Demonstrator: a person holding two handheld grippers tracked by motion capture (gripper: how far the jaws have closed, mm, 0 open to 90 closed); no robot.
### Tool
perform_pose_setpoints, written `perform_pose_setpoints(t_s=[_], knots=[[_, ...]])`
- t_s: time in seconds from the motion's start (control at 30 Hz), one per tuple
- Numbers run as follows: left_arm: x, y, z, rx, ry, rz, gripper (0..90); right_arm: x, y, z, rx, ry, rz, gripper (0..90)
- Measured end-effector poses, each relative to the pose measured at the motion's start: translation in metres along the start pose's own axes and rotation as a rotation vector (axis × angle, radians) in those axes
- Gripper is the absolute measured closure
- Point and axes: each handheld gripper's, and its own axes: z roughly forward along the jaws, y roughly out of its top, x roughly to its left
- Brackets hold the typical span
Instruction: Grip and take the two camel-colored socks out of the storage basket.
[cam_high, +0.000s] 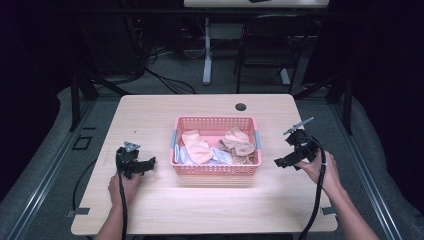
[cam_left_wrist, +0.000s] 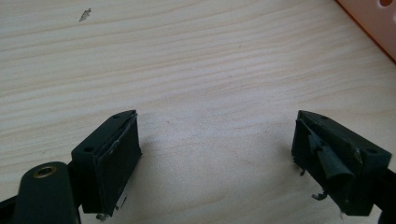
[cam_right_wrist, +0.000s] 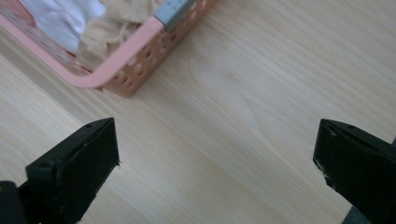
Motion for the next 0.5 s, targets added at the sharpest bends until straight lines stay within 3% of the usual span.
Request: perform_pose_setpoints(t_s=[0.27, 0.3, 0.5], knots=[[0.0, 0.0, 0.0, 0.0, 0.0, -0.001, 15.0, 0.01, 0.023, -0.002, -0.032, 0.009, -0.042, 0.0], [0.0, 0.0, 0.0, -0.001, 0.0, -0.001, 15.0, 0.015, 0.029, -0.002, -0.053, 0.01, -0.038, 0.0], [0.0, 0.0, 0.0, 0.0, 0.0, -0.001, 15.0, 0.028, 0.049, -0.001, -0.059, 0.024, -0.079, 0.0]])
